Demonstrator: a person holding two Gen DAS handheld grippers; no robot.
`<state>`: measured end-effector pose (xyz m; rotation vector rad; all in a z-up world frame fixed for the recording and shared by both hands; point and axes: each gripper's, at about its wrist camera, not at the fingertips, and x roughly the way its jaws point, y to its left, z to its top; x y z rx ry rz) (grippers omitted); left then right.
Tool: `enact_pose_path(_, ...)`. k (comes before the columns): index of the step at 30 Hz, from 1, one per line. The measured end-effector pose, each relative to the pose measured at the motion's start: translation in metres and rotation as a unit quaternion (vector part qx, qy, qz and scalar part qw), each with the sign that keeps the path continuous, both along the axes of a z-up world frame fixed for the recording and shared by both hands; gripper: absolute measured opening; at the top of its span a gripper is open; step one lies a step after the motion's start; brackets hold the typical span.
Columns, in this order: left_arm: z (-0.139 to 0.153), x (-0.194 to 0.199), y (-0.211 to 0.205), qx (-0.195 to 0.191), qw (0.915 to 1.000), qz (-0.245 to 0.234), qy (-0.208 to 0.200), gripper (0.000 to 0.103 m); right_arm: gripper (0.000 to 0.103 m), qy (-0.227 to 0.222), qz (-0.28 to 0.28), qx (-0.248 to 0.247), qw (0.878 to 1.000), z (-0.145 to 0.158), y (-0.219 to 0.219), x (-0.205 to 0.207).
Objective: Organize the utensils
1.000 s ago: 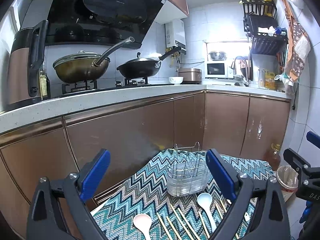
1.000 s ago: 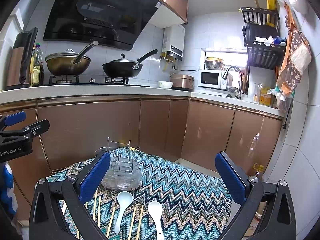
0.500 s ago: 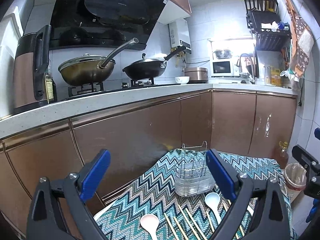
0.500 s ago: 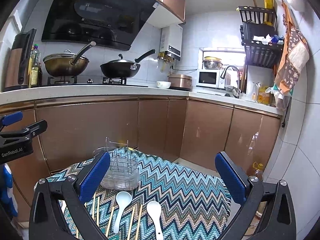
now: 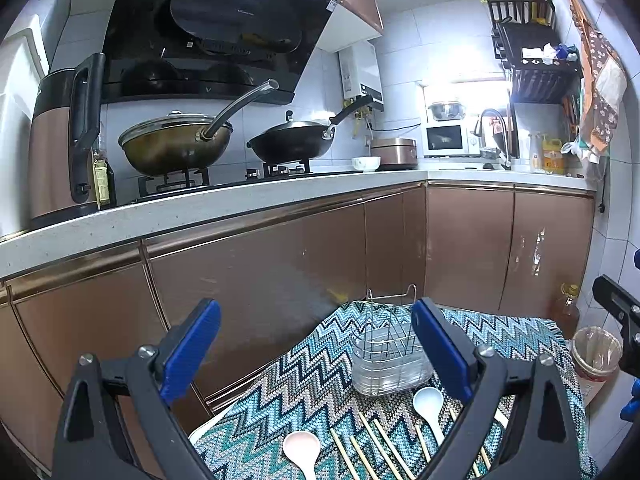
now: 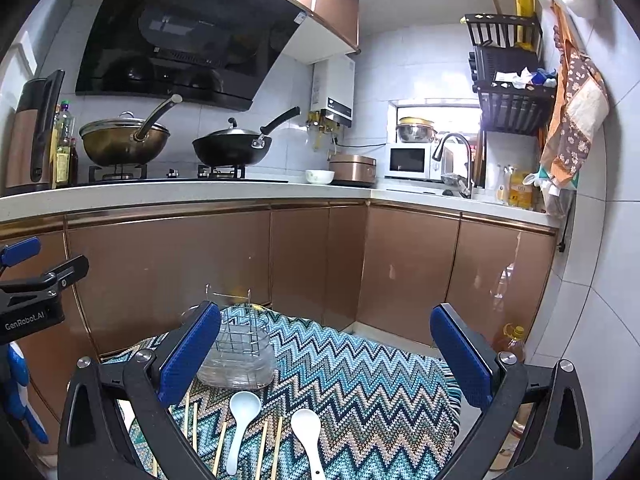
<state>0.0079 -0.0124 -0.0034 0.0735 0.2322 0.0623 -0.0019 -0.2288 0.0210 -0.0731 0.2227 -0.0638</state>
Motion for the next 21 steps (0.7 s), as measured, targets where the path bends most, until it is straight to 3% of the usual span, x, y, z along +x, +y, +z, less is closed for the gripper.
enact_pose_path(9, -0.0026, -0.0016, 0.0005, 0.001, 1.0000, 0.003, -0.003, 0.096, 0.103, -0.014, 0.002, 0.020, 1.000, 0.0012, -0.0024, -0.0013)
enact_pose_path(21, -0.0004, 0.0027, 0.0059, -0.007, 0.9999, -0.008, 0.011, 0.096, 0.103, 0.010, 0.041, 0.042, 0.998, -0.0048, 0.0024, 0.0064)
